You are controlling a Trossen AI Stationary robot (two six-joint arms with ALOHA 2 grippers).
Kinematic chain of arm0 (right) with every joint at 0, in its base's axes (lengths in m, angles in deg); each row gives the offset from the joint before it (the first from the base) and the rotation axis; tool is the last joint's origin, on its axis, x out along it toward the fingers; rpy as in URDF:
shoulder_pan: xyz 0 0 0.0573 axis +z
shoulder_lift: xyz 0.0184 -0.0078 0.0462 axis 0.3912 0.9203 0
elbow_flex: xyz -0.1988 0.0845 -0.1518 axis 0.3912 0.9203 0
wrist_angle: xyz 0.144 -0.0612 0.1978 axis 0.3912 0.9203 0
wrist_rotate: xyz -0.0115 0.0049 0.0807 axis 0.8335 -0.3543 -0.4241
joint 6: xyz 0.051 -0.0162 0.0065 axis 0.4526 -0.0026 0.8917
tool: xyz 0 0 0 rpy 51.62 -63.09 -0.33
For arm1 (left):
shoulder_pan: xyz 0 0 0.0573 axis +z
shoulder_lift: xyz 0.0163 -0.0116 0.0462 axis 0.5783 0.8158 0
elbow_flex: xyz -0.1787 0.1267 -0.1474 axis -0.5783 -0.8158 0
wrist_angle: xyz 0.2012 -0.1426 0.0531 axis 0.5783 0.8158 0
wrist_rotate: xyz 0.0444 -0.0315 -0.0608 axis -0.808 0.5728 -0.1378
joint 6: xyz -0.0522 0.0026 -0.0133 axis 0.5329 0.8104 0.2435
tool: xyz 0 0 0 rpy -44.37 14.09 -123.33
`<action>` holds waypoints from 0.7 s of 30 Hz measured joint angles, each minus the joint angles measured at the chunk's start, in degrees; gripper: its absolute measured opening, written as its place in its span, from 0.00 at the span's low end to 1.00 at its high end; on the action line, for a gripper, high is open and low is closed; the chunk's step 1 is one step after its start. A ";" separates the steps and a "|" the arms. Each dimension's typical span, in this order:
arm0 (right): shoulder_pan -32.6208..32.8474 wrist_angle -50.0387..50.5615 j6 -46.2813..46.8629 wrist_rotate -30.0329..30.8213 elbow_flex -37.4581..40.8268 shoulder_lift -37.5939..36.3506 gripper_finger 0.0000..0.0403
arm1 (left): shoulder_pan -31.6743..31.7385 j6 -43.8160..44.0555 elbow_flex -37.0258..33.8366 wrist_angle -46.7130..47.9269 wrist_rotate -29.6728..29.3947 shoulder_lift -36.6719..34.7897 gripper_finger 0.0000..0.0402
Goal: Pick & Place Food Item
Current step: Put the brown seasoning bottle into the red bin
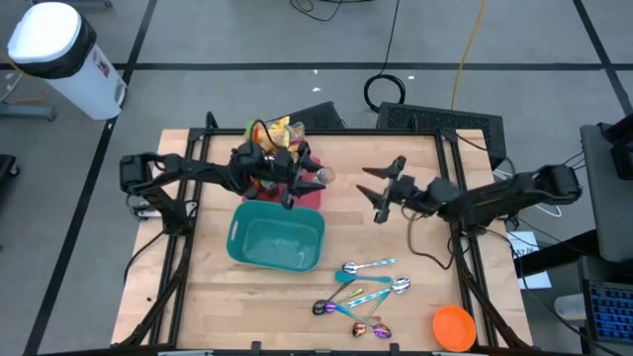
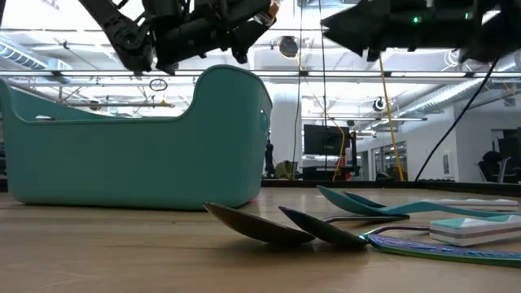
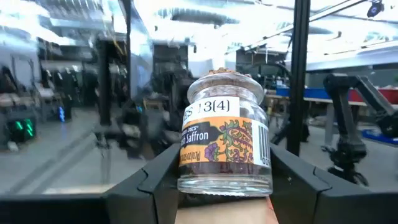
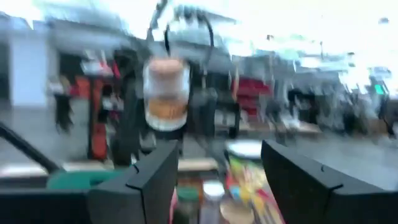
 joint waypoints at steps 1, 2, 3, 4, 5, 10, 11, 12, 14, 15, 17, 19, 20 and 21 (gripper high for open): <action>-0.91 -5.30 -0.12 -2.40 1.05 1.46 0.55 | -0.06 0.37 0.00 0.27 -0.01 0.07 0.48; -1.68 -8.84 -0.18 -4.44 1.49 2.94 0.55 | -0.11 0.50 0.00 0.49 -0.25 0.08 0.48; -2.35 -11.22 0.02 -6.50 1.38 4.34 0.55 | -0.29 0.40 0.00 0.64 -0.48 0.04 0.48; -2.97 -12.06 0.60 -8.44 0.79 5.54 0.55 | -0.44 0.21 0.00 0.59 -0.74 0.02 0.48; -3.48 -12.00 1.30 -10.37 -0.14 6.72 0.56 | -0.63 0.07 0.00 0.61 -1.04 0.02 0.48; -4.59 -9.94 5.50 -16.64 -6.96 13.49 0.69 | -0.71 -0.30 0.00 0.99 -1.42 0.02 0.48; -4.59 -9.98 5.66 -16.66 -8.46 14.60 0.72 | -0.67 -0.30 0.00 1.27 -1.51 0.02 0.48; -4.59 -10.05 5.66 -16.62 -9.84 15.57 0.75 | -0.66 -0.28 0.00 1.45 -1.61 0.03 0.48; -4.59 -10.11 5.52 -16.60 -11.98 17.07 0.79 | -0.71 -0.21 0.00 1.42 -1.57 0.03 0.48; -4.59 -9.99 5.54 -16.55 -13.00 17.66 0.81 | -0.75 0.14 0.00 1.35 -1.52 0.02 0.48; -4.59 -9.99 5.92 -16.56 -14.61 18.75 0.82 | -0.73 0.38 0.00 1.45 -1.46 0.02 0.48; -4.62 -10.07 6.74 -16.55 -16.03 19.83 0.82 | -0.71 0.41 0.00 1.76 -1.48 0.02 0.48; -4.62 -9.84 7.31 -16.56 -16.32 20.15 0.82 | -0.71 0.40 0.00 1.78 -1.50 0.02 0.48; -4.62 -9.78 7.88 -16.55 -16.76 20.70 0.81 | -0.71 0.40 0.00 1.87 -1.50 0.02 0.48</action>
